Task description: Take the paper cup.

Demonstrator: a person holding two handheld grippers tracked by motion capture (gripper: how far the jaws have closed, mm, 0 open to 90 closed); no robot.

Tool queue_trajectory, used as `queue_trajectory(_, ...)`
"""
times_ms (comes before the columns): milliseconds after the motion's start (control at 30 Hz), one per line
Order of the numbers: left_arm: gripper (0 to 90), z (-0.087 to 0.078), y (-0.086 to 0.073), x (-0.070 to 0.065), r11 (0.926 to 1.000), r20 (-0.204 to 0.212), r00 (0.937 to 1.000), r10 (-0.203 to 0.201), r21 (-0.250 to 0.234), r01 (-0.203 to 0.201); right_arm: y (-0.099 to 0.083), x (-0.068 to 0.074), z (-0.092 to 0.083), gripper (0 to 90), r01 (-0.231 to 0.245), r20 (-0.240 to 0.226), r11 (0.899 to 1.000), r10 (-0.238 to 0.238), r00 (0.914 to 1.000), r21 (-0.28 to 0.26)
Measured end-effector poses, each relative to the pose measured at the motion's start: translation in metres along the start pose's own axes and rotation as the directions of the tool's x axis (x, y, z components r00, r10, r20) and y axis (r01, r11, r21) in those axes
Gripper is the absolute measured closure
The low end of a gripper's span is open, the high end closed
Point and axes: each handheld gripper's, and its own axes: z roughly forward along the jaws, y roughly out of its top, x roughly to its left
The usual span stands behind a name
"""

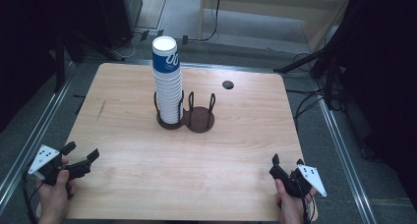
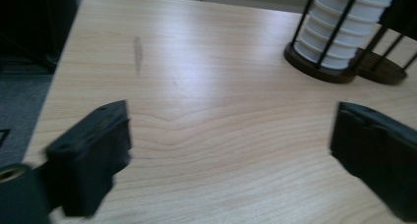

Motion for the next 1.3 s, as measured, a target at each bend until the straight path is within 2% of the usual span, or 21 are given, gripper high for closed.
queue_trajectory(33, 1.6, 0.000, 0.000, 0.000, 1.0000, 0.017, 0.9999, 0.002, 0.003, -0.002, 0.000, 0.000, 0.000, 13.3, 0.000, 0.000, 1.000, 0.000, 1.0000, 0.000)
queue_trajectory(100, 0.7, 0.001, 0.000, 0.001, 1.0000, 0.015, 0.9998, -0.008, 0.004, 0.008, 0.002, 0.002, -0.001, 13.4, 0.031, 0.008, 1.000, -0.031, 0.9995, -0.004)
queue_trajectory(133, 0.7, 0.001, 0.000, 0.002, 0.9997, 0.006, 0.9997, -0.022, 0.009, 0.022, 0.003, 0.004, -0.001, 13.4, 0.029, 0.012, 1.000, -0.029, 0.9995, 0.001)
queue_trajectory(200, 0.7, 0.002, 0.000, 0.005, 0.9985, -0.003, 0.9986, -0.052, 0.017, 0.052, 0.008, 0.011, -0.001, 13.4, -0.004, -0.011, 1.000, 0.004, 0.9999, 0.002)
queue_trajectory(267, 0.7, 0.003, 0.000, 0.007, 0.9975, -0.001, 0.9977, -0.068, 0.022, 0.068, 0.014, 0.021, -0.001, 13.4, 0.011, -0.026, 1.000, -0.011, 0.9996, -0.015)
queue_trajectory(300, 0.7, 0.003, 0.000, 0.007, 0.9974, 0.007, 0.9978, -0.067, 0.029, 0.066, 0.014, 0.021, -0.001, 13.4, 0.011, -0.026, 1.000, -0.011, 0.9996, -0.015)
queue_trajectory(333, 0.7, 0.005, 0.000, 0.007, 0.9975, 0.008, 0.9982, -0.060, 0.038, 0.060, 0.019, 0.027, -0.002, 13.4, 0.022, -0.038, 0.999, -0.023, 0.9990, -0.026)
queue_trajectory(367, 0.7, 0.005, 0.000, 0.005, 0.9980, 0.002, 0.9989, -0.047, 0.044, 0.046, 0.028, 0.042, -0.004, 13.4, 0.035, -0.073, 0.998, -0.039, 0.9966, -0.048)
queue_trajectory(467, 0.7, 0.005, 0.000, 0.002, 0.9989, -0.003, 0.9998, -0.022, 0.041, 0.022, 0.037, 0.062, -0.006, 13.4, 0.056, -0.121, 0.996, -0.064, 0.9906, -0.070)
queue_trajectory(500, 0.7, 0.004, -0.001, 0.002, 0.9991, 0.002, 0.9998, -0.021, 0.036, 0.021, 0.037, 0.062, -0.006, 13.4, 0.056, -0.121, 0.996, -0.064, 0.9906, -0.070)
queue_trajectory(600, 0.7, 0.004, -0.001, 0.002, 0.9993, 0.001, 0.9997, -0.023, 0.031, 0.023, 0.043, 0.080, -0.006, 13.2, 0.078, -0.152, 0.994, -0.088, 0.9844, -0.074)
queue_trajectory(733, 0.7, 0.004, -0.001, 0.000, 0.9995, -0.007, 1.0000, -0.003, 0.032, 0.003, 0.052, 0.102, -0.004, 10.3, 0.085, -0.205, 0.994, -0.098, 0.9739, -0.069)
queue_trajectory(767, 0.7, 0.004, -0.001, 0.000, 0.9995, -0.006, 1.0000, -0.002, 0.032, 0.002, 0.054, 0.106, -0.004, 9.5, 0.089, -0.209, 0.994, -0.101, 0.9727, -0.068)
queue_trajectory(800, 0.7, 0.005, -0.001, 0.000, 0.9995, -0.002, 1.0000, -0.003, 0.032, 0.003, 0.057, 0.115, -0.002, 9.4, 0.097, -0.213, 0.993, -0.110, 0.9710, -0.070)
queue_trajectory(833, 0.7, 0.005, 0.000, 0.000, 0.9994, -0.001, 1.0000, -0.005, 0.034, 0.005, 0.057, 0.115, -0.002, 9.4, 0.097, -0.213, 0.993, -0.110, 0.9710, -0.070)
queue_trajectory(933, 0.7, 0.005, 0.000, 0.001, 0.9992, 0.001, 0.9999, -0.015, 0.037, 0.015, 0.065, 0.136, 0.002, 8.1, 0.122, -0.235, 0.990, -0.136, 0.9625, -0.073)
queue_trajectory(967, 0.7, 0.005, 0.000, 0.001, 0.9993, -0.001, 0.9999, -0.015, 0.035, 0.015, 0.065, 0.136, 0.002, 8.1, 0.122, -0.235, 0.990, -0.136, 0.9625, -0.073)
queue_trajectory(1100, 0.7, 0.006, 0.000, 0.000, 0.9991, -0.005, 1.0000, -0.005, 0.041, 0.005, 0.073, 0.155, 0.006, 6.9, 0.136, -0.260, 0.988, -0.150, 0.9537, -0.071)
queue_trajectory(1167, 0.7, 0.006, 0.000, 0.001, 0.9991, -0.005, 1.0000, -0.005, 0.043, 0.005, 0.075, 0.158, 0.006, 6.9, 0.137, -0.266, 0.988, -0.152, 0.9521, -0.073)
queue_trajectory(1200, 0.7, 0.006, 0.000, 0.001, 0.9990, -0.004, 1.0000, -0.005, 0.044, 0.005, 0.078, 0.165, 0.008, 6.8, 0.149, -0.270, 0.986, -0.165, 0.9486, -0.079)
queue_trajectory(1300, 0.8, 0.006, 0.000, 0.001, 0.9989, -0.004, 1.0000, -0.005, 0.047, 0.006, 0.081, 0.173, 0.009, 6.7, 0.150, -0.281, 0.985, -0.167, 0.9449, -0.084)
